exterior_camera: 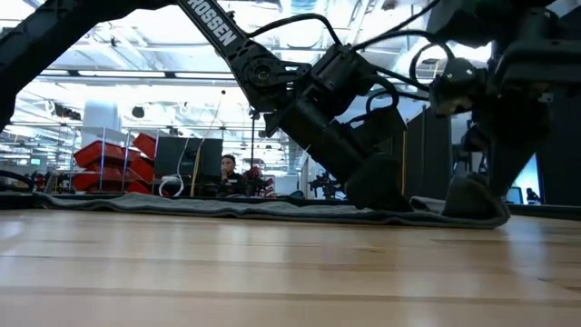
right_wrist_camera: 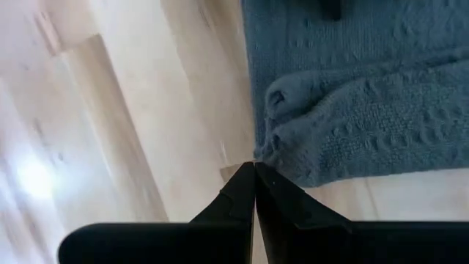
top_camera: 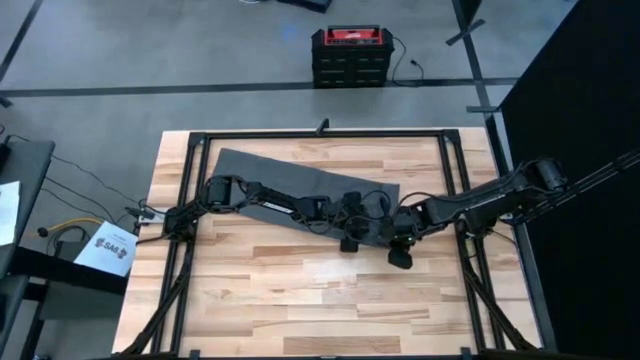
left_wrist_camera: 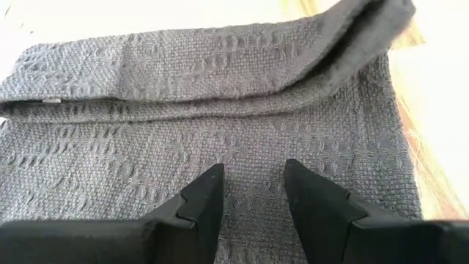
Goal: Roll towel
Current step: Roll the gray towel
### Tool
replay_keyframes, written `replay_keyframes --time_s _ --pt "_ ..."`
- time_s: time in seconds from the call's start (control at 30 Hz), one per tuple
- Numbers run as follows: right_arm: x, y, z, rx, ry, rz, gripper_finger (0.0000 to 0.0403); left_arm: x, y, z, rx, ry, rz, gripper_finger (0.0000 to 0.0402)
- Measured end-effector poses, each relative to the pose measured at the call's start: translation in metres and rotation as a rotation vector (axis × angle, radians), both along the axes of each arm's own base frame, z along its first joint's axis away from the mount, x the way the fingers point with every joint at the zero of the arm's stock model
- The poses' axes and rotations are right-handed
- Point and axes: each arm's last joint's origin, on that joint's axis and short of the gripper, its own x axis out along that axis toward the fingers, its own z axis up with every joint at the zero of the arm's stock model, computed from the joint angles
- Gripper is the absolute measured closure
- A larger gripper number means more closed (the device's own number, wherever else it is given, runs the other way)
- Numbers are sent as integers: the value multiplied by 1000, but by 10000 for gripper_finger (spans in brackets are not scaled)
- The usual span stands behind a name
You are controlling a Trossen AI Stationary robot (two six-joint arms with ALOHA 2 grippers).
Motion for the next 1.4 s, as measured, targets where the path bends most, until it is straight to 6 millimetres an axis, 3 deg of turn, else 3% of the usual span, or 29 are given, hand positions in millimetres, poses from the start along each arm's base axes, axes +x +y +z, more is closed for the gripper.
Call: replay_keyframes --time_s 0.1,0.5,0.77,1.03,1.4 --pt "-1 4 9 3 -1 7 403 0 0 0 -1 0 -1 268" --pt "3 -5 7 -126 -29 16 403 0 0 0 -2 -1 -1 268" --pt "10 -7 -25 -142 -4 33 403 0 0 0 -4 -3 0 268" --pt "18 -7 -40 -187 10 18 403 -1 -3 6 6 -8 -9 268" --pt "16 -11 -23 -286 -82 -35 403 -1 -26 26 -1 -53 -51 268"
